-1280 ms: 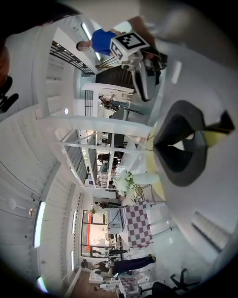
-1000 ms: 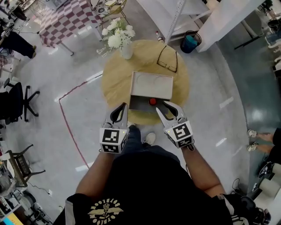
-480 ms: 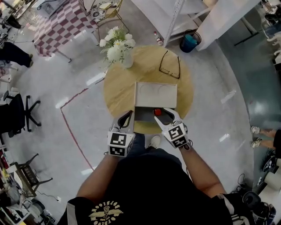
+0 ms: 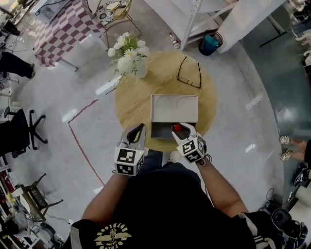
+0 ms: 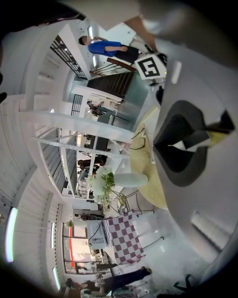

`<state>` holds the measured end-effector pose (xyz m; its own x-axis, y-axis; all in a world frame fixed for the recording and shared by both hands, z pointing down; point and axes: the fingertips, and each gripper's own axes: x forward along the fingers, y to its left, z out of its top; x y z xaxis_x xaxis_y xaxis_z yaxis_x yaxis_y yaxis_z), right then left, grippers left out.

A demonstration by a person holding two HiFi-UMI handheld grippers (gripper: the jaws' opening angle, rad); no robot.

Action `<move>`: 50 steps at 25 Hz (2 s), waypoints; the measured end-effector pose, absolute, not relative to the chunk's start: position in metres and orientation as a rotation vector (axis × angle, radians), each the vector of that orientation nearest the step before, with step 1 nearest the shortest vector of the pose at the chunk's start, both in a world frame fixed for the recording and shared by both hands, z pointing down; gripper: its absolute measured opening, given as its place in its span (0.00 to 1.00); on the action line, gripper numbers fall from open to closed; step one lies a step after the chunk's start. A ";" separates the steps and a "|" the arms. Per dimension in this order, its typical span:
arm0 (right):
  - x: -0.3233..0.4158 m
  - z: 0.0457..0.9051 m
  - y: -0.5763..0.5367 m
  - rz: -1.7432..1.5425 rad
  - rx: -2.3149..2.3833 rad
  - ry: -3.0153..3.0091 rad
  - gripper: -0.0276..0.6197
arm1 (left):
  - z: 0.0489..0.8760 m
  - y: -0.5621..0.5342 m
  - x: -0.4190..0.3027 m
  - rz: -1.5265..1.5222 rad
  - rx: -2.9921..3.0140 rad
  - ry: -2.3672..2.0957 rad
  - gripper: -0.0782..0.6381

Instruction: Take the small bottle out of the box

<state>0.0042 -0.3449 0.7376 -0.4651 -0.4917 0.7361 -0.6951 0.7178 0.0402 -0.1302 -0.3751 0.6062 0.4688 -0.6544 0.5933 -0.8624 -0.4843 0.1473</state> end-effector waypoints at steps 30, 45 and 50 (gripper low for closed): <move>0.032 0.582 -0.316 0.287 0.775 -2.276 0.27 | 0.470 -0.342 -0.107 0.395 2.456 -1.468 0.11; 0.051 0.448 -0.273 0.097 0.687 -2.404 0.27 | 0.423 -0.269 -0.061 0.299 2.525 -1.463 0.11; 0.061 0.396 -0.259 0.052 0.716 -2.459 0.27 | 0.418 -0.260 -0.041 0.289 2.563 -1.411 0.11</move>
<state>0.0606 -0.2589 0.3959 -0.6929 -0.4816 0.5367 -0.5037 0.8558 0.1176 -0.0413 -0.2600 0.4184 0.5247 -0.8088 0.2658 -0.8481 -0.5235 0.0813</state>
